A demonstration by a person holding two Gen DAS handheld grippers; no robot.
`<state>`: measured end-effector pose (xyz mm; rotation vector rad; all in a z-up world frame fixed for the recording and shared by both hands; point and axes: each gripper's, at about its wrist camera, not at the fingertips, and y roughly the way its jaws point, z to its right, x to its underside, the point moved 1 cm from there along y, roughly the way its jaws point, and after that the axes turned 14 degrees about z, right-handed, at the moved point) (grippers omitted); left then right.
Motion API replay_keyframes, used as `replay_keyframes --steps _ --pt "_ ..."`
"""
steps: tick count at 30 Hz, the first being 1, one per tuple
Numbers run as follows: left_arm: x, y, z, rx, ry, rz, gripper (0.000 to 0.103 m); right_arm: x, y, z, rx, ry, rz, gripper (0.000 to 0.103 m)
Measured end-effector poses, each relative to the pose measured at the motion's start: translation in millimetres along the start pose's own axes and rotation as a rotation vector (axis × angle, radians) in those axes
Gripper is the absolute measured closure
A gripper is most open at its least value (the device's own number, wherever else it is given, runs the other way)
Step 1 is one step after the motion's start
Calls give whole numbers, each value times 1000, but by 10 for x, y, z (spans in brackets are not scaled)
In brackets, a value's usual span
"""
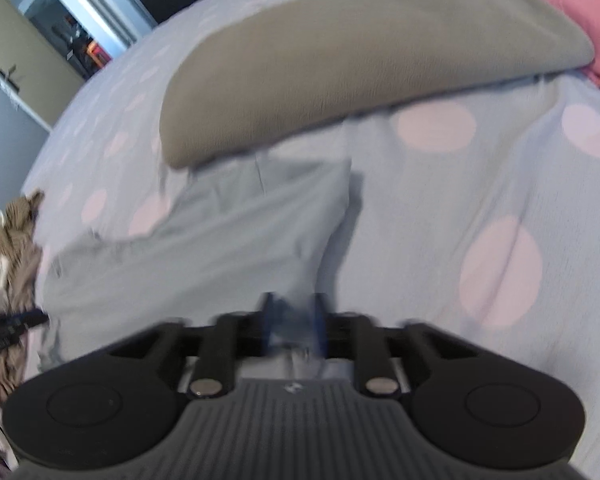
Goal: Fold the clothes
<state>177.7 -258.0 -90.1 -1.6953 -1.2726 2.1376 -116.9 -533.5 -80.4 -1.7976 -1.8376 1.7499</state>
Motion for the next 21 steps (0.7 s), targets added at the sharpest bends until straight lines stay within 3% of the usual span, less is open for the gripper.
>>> replay_keyframes --steps 11,15,18,21 --pt "-512 23 755 140 61 -4 77 154 -14 -26 22 -98 -82 94" --pt "-725 183 1220 200 155 -53 77 192 -50 -92 42 -182 -140 93" --pt "-912 356 1578 250 214 -104 77 178 -92 -76 24 -173 -147 87" --pt "-1096 528 1963 277 290 -149 77 132 -144 -80 15 -199 -144 74"
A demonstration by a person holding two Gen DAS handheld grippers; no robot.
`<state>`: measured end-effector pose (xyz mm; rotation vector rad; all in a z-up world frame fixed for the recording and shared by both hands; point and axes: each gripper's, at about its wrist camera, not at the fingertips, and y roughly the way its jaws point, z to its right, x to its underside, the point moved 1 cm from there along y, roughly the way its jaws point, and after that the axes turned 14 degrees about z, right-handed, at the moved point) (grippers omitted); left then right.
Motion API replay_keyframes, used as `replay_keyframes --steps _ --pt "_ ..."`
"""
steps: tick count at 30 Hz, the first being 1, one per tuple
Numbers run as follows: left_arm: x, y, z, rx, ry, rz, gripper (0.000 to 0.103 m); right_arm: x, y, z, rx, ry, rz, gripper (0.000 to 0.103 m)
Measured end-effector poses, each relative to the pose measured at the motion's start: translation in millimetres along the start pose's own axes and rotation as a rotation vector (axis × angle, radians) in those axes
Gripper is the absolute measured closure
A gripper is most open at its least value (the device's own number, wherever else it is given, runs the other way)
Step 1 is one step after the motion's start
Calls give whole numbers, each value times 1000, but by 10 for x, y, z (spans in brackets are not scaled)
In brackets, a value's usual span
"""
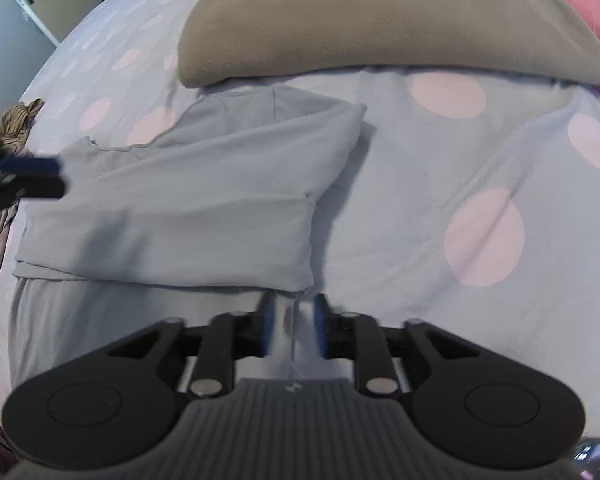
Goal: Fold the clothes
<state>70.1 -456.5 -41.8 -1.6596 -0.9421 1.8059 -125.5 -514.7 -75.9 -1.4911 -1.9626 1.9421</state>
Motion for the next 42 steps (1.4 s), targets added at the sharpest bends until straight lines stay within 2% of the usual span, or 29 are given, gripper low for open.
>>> replay_keyframes --steps 4,10,21,22,25,26,28,34,39,42 --pt "-325 298 279 65 12 -37 77 -33 -18 -6 -4 -55 -14 74" --pt "-636 792 620 130 17 -75 77 -81 -14 82 -32 -46 -10 74" --pt "-736 1470 814 161 13 -175 77 -171 122 188 -70 -1 9 74" --pt "-727 1505 825 161 19 -183 78 -184 143 194 -75 7 12 74" --pt "-707 1585 837 147 43 -195 94 -207 230 193 -89 17 6 74" --pt "-705 1597 835 149 51 -195 100 -208 263 194 -90 18 1 75" --pt "-710 1592 834 149 66 -181 103 -204 313 201 -106 25 -10 91" --pt "-734 1546 839 114 111 -110 103 -201 278 92 -139 -56 -40 99" --pt "-730 1565 807 113 95 -96 103 -175 269 77 -135 -81 -73 100" --pt "-724 1491 757 124 53 -53 101 -155 270 87 -114 -89 -100 101"
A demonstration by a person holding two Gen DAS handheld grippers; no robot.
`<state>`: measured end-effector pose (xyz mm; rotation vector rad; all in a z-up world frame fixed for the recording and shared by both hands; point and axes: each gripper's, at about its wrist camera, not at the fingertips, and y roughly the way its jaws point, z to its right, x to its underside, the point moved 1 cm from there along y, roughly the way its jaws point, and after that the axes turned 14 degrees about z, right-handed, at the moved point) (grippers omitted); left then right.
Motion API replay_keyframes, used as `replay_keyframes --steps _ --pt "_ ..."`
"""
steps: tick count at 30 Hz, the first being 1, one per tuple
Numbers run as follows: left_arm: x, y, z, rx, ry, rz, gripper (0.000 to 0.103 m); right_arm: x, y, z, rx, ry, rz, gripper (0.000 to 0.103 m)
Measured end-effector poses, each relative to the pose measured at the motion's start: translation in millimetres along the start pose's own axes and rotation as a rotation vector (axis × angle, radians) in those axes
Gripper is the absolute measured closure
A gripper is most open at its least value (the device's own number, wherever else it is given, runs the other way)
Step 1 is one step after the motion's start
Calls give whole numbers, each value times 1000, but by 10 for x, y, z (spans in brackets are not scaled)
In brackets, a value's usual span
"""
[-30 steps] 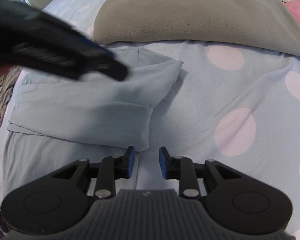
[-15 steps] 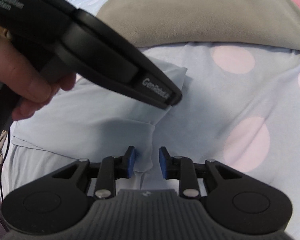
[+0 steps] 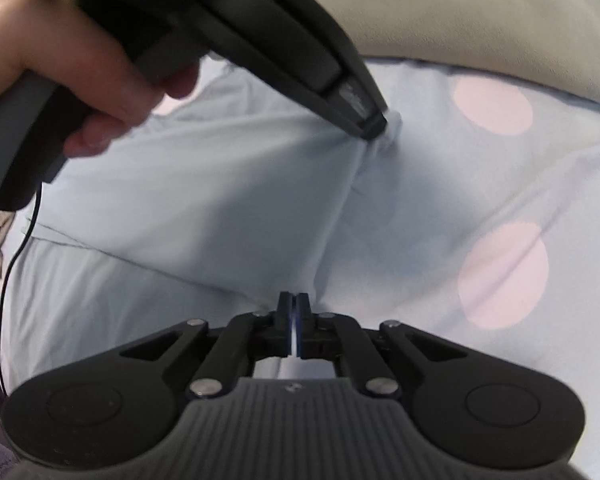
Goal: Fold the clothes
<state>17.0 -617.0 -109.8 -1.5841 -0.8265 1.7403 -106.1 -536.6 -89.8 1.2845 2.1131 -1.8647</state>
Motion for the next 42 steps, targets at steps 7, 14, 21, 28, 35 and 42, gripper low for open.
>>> replay_keyframes --steps 7,14,21,28,35,42 --pt "193 -636 -157 -48 -10 102 79 -53 -203 -77 26 -41 44 81" --pt "879 -1661 -454 -148 -41 149 79 68 -315 -231 26 -99 41 73" --pt "1992 -2555 -678 -246 -150 117 77 386 -300 -434 17 -161 -16 69" --pt "3054 -3031 -690 -263 -275 46 76 780 -469 -714 7 -197 -57 68" --pt "3775 -3170 -544 -196 -321 -54 76 1376 -573 -794 42 -182 -144 68" --pt "4196 -3171 -218 -146 -287 -168 76 1863 -736 -966 54 -231 -220 65"
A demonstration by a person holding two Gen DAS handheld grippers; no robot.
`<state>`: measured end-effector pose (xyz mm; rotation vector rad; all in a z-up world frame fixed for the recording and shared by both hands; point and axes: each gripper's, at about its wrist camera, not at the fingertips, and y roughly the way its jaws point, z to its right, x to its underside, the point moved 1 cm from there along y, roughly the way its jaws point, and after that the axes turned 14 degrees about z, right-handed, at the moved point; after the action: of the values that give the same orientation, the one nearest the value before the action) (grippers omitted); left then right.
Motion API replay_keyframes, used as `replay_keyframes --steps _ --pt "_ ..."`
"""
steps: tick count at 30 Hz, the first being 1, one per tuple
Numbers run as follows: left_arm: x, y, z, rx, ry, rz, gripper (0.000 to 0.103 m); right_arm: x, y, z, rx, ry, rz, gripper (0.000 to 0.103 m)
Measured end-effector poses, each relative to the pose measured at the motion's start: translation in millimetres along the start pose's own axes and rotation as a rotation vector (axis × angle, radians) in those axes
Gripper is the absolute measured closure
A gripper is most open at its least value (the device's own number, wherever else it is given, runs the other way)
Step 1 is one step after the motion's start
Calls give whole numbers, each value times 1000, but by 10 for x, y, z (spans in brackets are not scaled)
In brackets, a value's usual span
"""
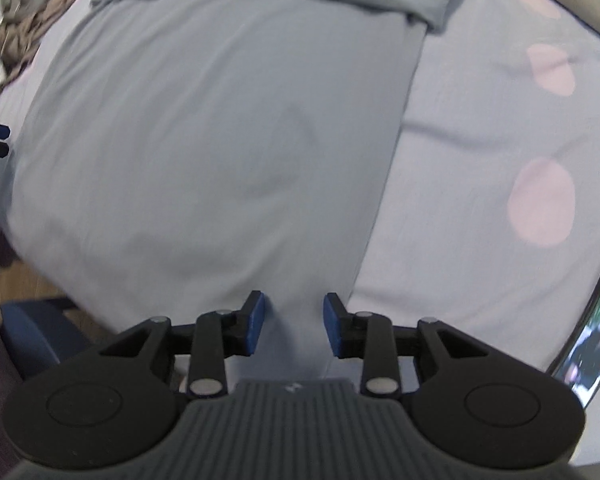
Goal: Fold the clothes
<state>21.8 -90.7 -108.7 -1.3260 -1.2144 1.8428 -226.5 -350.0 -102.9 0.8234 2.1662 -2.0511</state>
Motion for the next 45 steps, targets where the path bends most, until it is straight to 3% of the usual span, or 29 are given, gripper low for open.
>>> replay_keyframes --steps 11,16,24,26,28,30,36,45 --pt "433 48 240 18 73 -139 76 456 3 -170 4 -52 -142 64" --pt "504 85 266 20 76 -184 75 625 95 -136 53 -47 -221 64" --pt "466 160 305 30 77 -195 75 559 78 -139 62 -50 -176 65" --pt "457 180 321 25 90 -201 79 572 67 -133 62 -69 -184 71" --pt "458 169 349 16 118 -195 85 547 68 -143 57 -87 -190 91" --pt "461 150 348 15 125 -186 90 496 65 -175 42 -101 -190 97" --pt "450 99 338 28 127 -175 101 439 5 -197 28 -127 -196 98" --pt "298 -89 337 80 141 -141 102 193 -250 -176 -36 -143 -161 99"
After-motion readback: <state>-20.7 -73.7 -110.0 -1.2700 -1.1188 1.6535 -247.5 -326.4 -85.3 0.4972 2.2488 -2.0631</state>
